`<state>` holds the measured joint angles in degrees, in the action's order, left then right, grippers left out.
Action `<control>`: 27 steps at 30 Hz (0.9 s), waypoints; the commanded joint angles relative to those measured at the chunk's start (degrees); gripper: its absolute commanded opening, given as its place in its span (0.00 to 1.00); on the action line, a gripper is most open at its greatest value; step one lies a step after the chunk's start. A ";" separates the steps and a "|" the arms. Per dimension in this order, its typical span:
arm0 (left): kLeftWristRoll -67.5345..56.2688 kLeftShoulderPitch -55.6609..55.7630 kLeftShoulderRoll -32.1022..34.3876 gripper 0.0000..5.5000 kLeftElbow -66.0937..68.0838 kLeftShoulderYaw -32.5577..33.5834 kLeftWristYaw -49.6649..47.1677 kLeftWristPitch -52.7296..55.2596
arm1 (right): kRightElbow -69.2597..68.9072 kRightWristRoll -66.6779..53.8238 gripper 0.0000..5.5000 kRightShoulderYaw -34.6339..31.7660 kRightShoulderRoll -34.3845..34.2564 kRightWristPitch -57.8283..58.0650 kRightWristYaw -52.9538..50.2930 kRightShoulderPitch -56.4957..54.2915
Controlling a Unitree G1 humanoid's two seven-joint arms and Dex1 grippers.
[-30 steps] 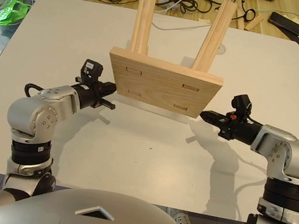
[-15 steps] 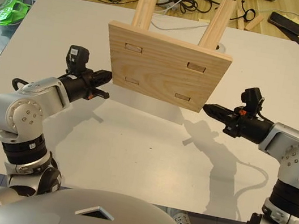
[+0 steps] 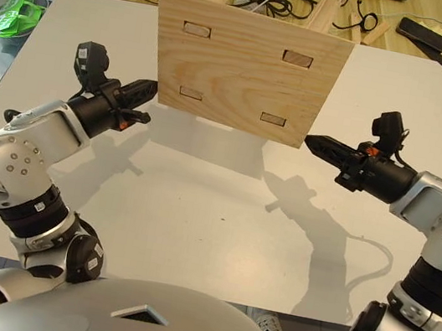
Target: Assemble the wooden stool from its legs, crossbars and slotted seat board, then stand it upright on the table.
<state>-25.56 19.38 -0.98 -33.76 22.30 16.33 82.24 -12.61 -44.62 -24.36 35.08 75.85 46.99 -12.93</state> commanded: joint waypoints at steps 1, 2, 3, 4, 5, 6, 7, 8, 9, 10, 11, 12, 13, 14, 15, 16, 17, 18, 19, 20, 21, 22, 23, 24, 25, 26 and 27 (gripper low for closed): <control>-9.19 4.16 -5.73 0.00 -1.31 -2.50 4.61 3.47 | -3.44 -8.60 0.00 0.76 -4.69 1.89 0.47 -5.03; -9.56 4.47 -6.03 0.00 -1.41 -1.86 4.63 3.65 | -3.49 -9.10 0.00 0.29 -5.11 2.34 -0.04 -5.40; -9.83 4.71 -6.28 0.00 -1.50 -1.35 4.65 3.85 | -3.50 -9.54 0.00 -0.08 -5.39 2.68 -0.49 -5.68; -10.14 5.11 -6.67 0.00 -1.69 -0.60 4.69 4.08 | -3.47 -9.99 0.00 -0.45 -5.74 3.01 -0.96 -6.07; -10.31 5.61 -6.97 0.00 -1.69 0.00 4.74 4.33 | -3.45 -10.32 0.00 -0.76 -6.00 3.30 -1.40 -6.37; -10.49 6.13 -7.20 0.00 -1.74 0.60 4.82 4.52 | -3.50 -10.64 0.00 -1.03 -6.37 3.58 -1.89 -6.67; -10.66 6.62 -7.45 0.00 -1.70 1.13 4.87 4.64 | -3.51 -10.89 0.00 -1.32 -6.74 3.86 -2.30 -6.94; -10.93 7.13 -7.72 0.00 -1.68 1.75 4.93 4.72 | -3.42 -11.36 0.00 -1.68 -7.11 4.12 -2.84 -7.25; -11.31 7.81 -8.22 0.00 -1.71 2.76 4.98 4.90 | -3.30 -11.85 0.00 -2.14 -7.52 4.49 -3.39 -7.67; -11.58 8.42 -8.59 0.00 -1.69 3.53 5.02 5.03 | -3.13 -12.22 0.00 -2.53 -7.81 4.77 -3.80 -8.05; -11.96 9.17 -9.15 0.00 -1.76 4.53 5.03 5.28 | -2.96 -12.66 0.00 -2.97 -8.10 5.09 -4.30 -8.47; -12.31 10.05 -9.68 0.00 -1.79 5.60 4.83 5.58 | -2.89 -12.99 0.00 -3.31 -8.32 5.35 -4.68 -8.80; -12.69 10.95 -10.14 0.00 -1.70 6.62 4.61 5.79 | -2.80 -13.32 0.00 -3.58 -8.55 5.57 -5.06 -9.11; -12.99 11.74 -10.64 0.00 -1.62 7.63 4.38 6.06 | -2.73 -13.77 0.00 -3.88 -8.81 5.79 -5.58 -9.36; -13.11 12.46 -10.93 0.00 -1.53 8.46 4.24 6.36 | -2.65 -14.22 0.00 -4.38 -9.19 6.15 -6.11 -9.67; -13.08 13.00 -11.16 0.00 -1.51 9.11 4.19 6.69 | -2.55 -14.65 0.00 -4.79 -9.51 6.43 -6.61 -9.96; -13.10 13.49 -11.46 0.00 -1.54 9.68 4.05 6.98 | -2.44 -15.13 0.00 -5.17 -9.80 6.64 -7.13 -10.22; -13.22 13.96 -11.70 0.00 -1.56 10.16 3.83 7.25 | -2.35 -15.65 0.00 -5.51 -10.05 6.83 -7.66 -10.41; -13.32 14.38 -11.99 0.00 -1.57 10.61 3.54 7.49 | -2.34 -16.11 0.00 -5.72 -10.20 6.97 -8.14 -10.45; -13.38 14.73 -12.18 0.00 -1.62 10.97 3.34 7.76 | -2.36 -16.47 0.00 -5.88 -10.33 7.12 -8.54 -10.49; -13.34 15.10 -12.38 0.00 -1.65 11.33 3.16 8.01 | -2.32 -16.82 0.00 -6.11 -10.48 7.26 -8.94 -10.54; -13.20 15.35 -12.50 0.00 -1.64 11.55 2.99 8.16 | -2.25 -17.18 0.00 -6.27 -10.56 7.33 -9.34 -10.59; -12.99 15.72 -12.80 0.00 -1.57 12.00 2.76 8.32 | -2.15 -17.58 0.00 -6.42 -10.63 7.38 -9.76 -10.66; -12.76 15.87 -12.66 0.00 -1.48 11.95 2.64 8.44 | -2.02 -17.90 0.00 -6.48 -10.64 7.35 -10.11 -10.74; -12.43 15.87 -12.77 0.00 -1.39 11.92 2.39 8.60 | -1.89 -18.29 0.00 -6.51 -10.66 7.30 -10.52 -10.81; -12.16 15.81 -12.81 0.00 -1.34 11.80 2.23 8.71 | -1.82 -18.58 0.00 -6.51 -10.67 7.26 -10.81 -10.85; -11.93 15.71 -12.91 0.00 -1.36 11.73 2.05 8.85 | -1.71 -18.92 0.00 -6.54 -10.72 7.25 -11.13 -10.87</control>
<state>-30.79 31.57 -8.89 -35.53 38.77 15.55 85.67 -12.74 -57.02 -34.65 27.55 80.53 34.28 -20.58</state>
